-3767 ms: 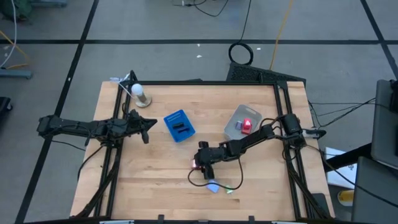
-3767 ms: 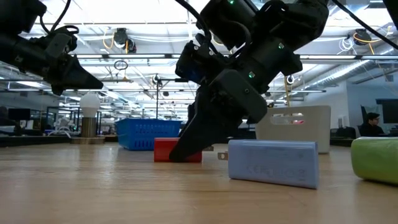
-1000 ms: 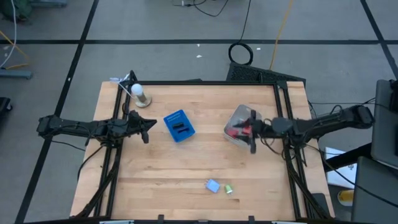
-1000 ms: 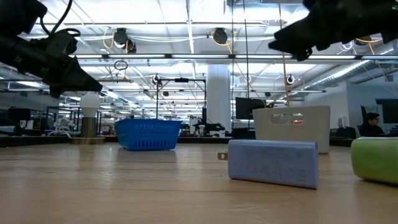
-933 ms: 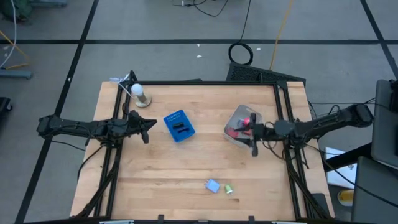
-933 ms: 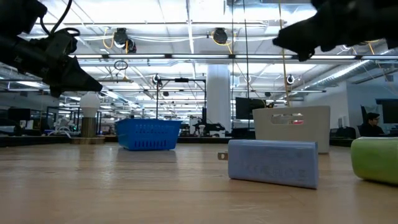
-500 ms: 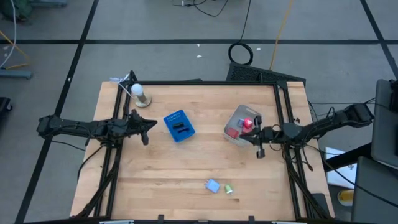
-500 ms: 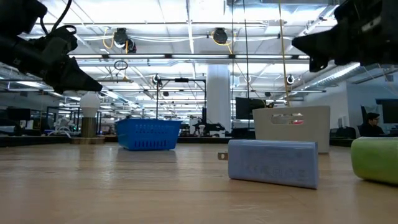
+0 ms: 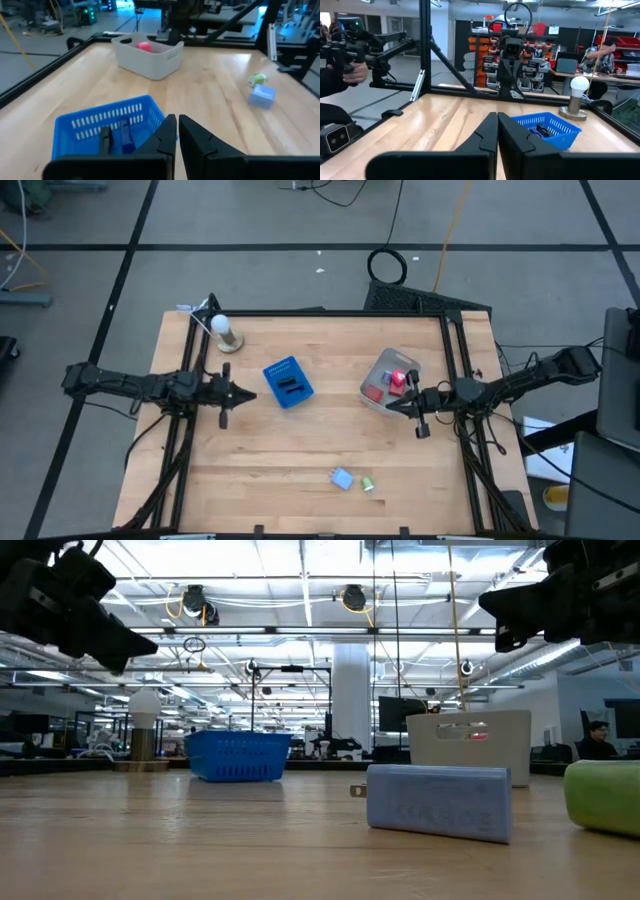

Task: Pick & Place Office items
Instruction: Put the green charger adapter into the gray bin

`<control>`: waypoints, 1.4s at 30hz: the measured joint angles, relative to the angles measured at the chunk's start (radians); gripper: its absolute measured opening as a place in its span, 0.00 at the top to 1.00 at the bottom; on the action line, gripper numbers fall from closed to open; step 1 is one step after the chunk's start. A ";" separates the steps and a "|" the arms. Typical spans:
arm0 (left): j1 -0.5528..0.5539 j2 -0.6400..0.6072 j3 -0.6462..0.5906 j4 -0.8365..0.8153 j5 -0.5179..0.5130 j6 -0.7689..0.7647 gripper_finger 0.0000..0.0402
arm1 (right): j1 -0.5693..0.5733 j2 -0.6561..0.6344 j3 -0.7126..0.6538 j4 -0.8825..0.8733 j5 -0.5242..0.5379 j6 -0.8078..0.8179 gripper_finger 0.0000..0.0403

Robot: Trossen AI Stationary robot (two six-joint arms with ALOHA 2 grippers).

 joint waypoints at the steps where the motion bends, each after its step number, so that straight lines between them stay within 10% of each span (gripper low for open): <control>1: -0.003 0.000 0.000 0.007 -0.002 0.001 0.94 | 0.000 0.000 0.000 0.000 0.000 0.000 1.00; 13: -0.007 0.000 0.000 0.001 -0.059 -0.077 0.94 | 0.017 0.000 0.025 -0.092 0.003 0.081 1.00; 32: -0.007 0.000 0.000 0.001 -0.060 -0.086 0.94 | 0.280 0.259 0.486 -0.832 0.105 0.246 0.99; 42: -0.007 0.000 0.000 0.001 -0.060 -0.090 0.94 | 0.396 0.444 0.566 -0.838 0.052 0.425 0.74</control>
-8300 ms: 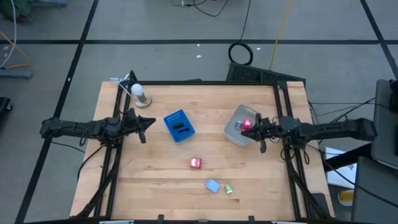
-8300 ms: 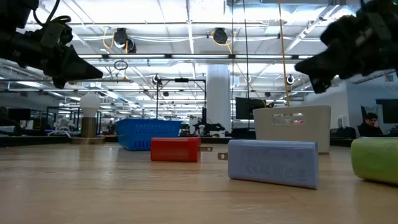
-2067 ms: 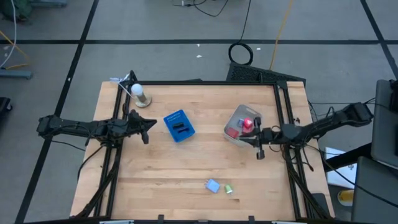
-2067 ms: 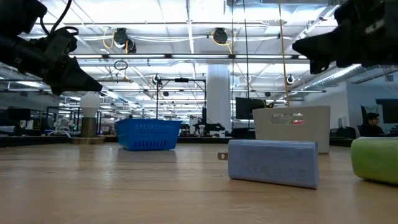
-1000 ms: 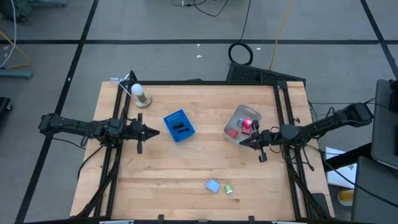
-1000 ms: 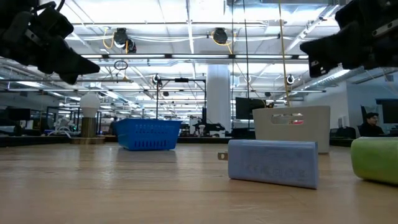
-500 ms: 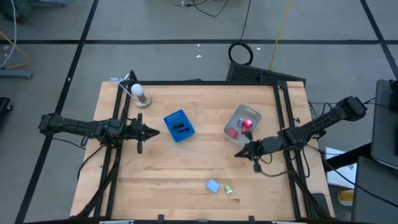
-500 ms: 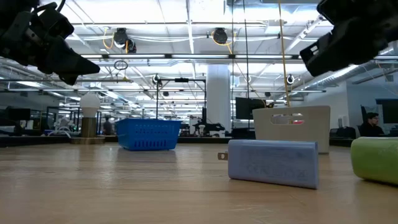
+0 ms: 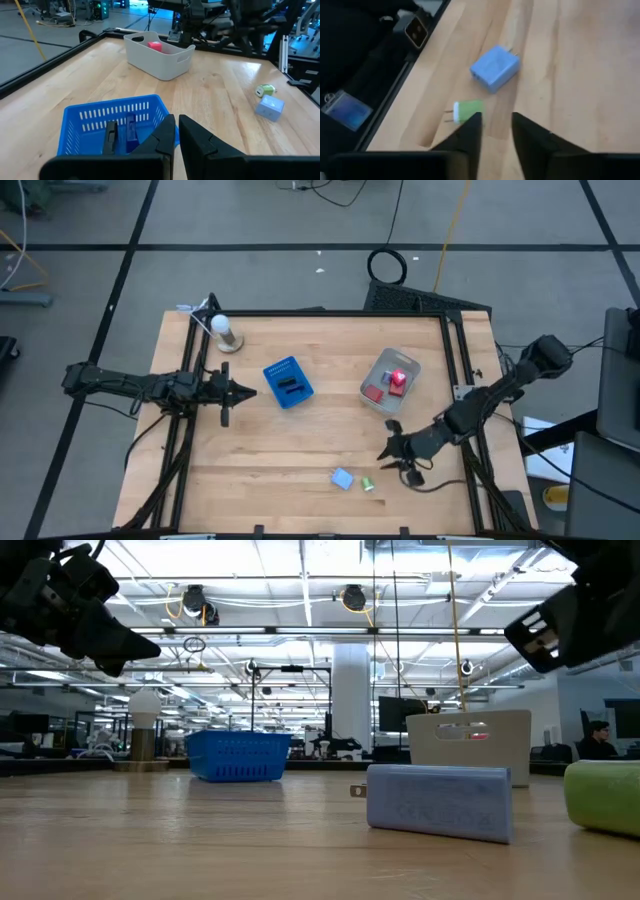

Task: Pick & Place Office items
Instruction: Put the green charger adapter into the gray bin

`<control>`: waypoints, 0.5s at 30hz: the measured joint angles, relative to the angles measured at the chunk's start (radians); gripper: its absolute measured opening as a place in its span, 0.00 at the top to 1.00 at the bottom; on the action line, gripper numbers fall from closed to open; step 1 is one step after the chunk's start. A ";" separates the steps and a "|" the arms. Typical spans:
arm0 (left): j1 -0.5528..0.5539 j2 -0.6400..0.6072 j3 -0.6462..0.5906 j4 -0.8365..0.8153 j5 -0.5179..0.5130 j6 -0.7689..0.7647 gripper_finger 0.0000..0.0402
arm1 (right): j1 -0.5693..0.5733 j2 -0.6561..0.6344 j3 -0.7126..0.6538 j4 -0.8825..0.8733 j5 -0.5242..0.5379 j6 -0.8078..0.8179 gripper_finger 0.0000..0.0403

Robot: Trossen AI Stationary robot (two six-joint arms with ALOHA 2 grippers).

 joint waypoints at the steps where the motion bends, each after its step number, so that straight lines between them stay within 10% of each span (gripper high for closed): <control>1: 0.000 0.000 0.000 0.000 0.000 -0.004 0.94 | 0.012 0.027 0.012 0.004 0.002 0.013 0.69; 15: 0.000 0.002 0.000 0.000 0.002 -0.023 0.94 | 0.056 0.270 0.151 0.061 0.006 -0.065 0.17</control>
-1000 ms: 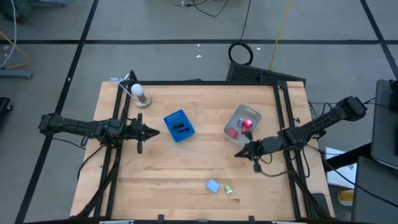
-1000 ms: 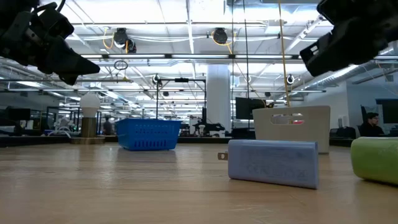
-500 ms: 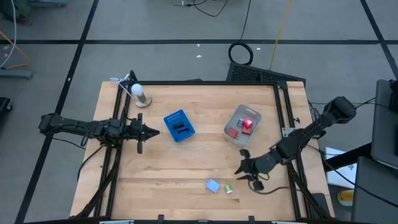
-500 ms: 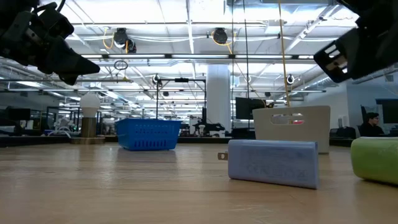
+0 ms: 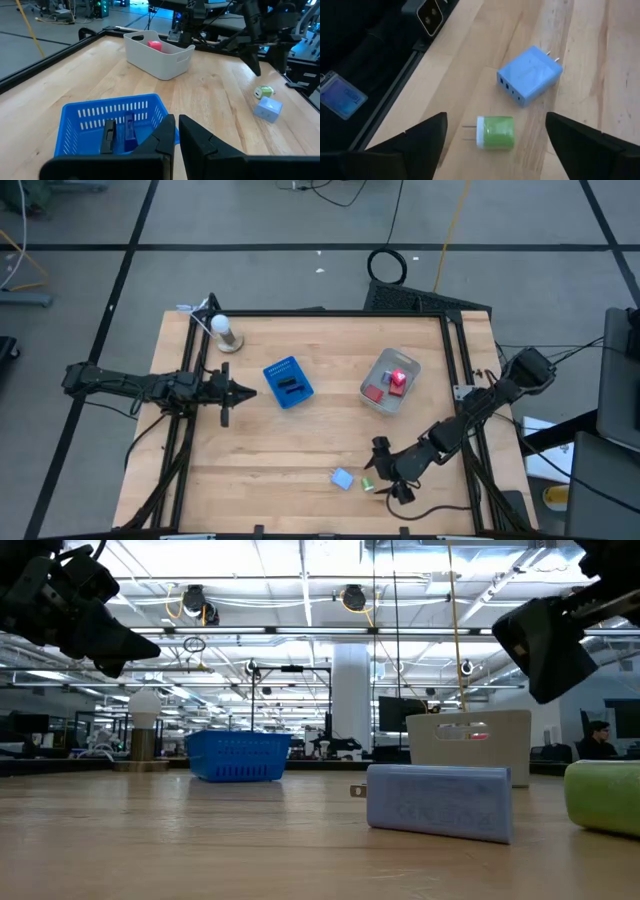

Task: Pick & Place Office items
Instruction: Put the green charger adapter into the gray bin

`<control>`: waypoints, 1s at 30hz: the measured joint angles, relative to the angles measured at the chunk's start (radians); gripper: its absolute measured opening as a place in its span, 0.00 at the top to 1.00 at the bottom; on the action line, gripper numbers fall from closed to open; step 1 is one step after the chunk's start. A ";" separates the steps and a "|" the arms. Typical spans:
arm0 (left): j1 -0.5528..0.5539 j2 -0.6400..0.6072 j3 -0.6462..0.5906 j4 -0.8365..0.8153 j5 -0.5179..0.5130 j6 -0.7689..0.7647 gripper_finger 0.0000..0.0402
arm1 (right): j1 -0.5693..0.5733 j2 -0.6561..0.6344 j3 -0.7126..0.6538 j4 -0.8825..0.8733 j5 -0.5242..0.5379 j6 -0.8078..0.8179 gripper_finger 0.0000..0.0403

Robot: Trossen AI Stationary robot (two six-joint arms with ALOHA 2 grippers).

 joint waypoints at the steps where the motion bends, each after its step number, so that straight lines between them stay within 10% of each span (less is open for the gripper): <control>1: 0.000 0.000 0.000 0.000 0.005 0.000 0.94 | 0.000 0.007 0.000 0.002 0.001 0.000 0.17; 30: 0.000 0.000 0.000 -0.001 0.007 -0.015 0.94 | 0.027 0.182 0.000 0.144 0.047 -0.035 0.36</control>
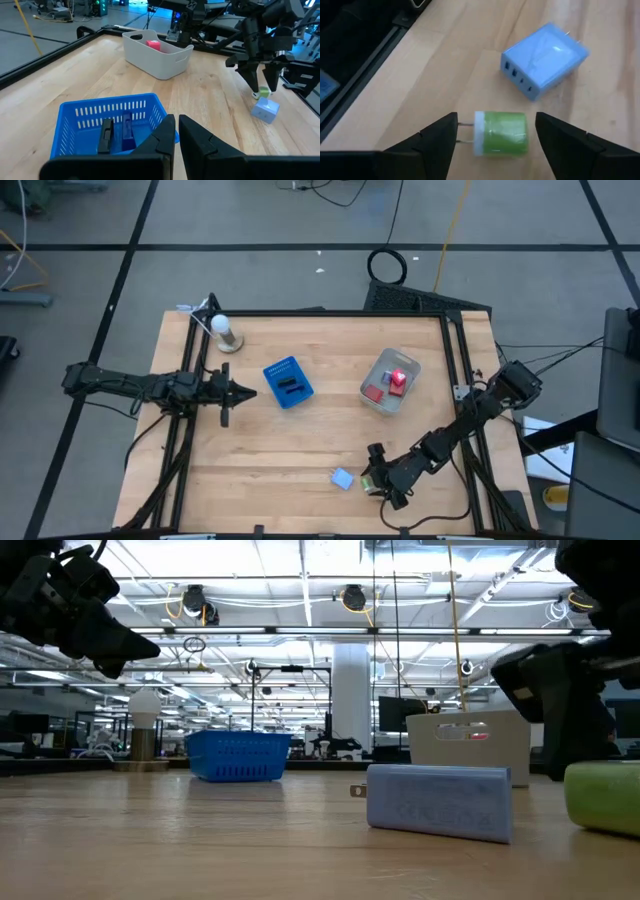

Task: Pick & Place Office items
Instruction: Put the green charger adapter into the gray bin

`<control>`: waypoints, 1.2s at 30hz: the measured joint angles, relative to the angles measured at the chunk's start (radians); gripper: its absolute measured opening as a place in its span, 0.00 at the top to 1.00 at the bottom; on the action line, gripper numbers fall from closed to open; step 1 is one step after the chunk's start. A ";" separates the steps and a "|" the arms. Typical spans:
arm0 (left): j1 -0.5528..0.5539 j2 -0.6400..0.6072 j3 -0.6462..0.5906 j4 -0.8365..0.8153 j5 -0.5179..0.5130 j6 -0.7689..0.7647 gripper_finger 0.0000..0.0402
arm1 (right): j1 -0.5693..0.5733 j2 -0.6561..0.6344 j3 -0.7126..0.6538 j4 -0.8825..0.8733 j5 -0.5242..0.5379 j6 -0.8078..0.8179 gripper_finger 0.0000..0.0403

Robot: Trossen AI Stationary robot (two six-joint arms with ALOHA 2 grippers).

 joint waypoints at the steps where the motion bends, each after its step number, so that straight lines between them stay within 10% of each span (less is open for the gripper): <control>1: 0.000 0.000 0.000 0.000 0.000 0.000 0.94 | 0.000 0.005 0.000 0.000 0.000 0.009 0.37; 22: 0.000 0.000 0.000 0.000 0.000 0.000 0.94 | -0.007 -0.001 0.000 0.037 -0.028 -0.027 0.63; 36: 0.000 0.000 0.000 -0.001 -0.001 0.000 0.94 | -0.046 -0.413 -0.024 -0.009 0.110 -0.187 0.63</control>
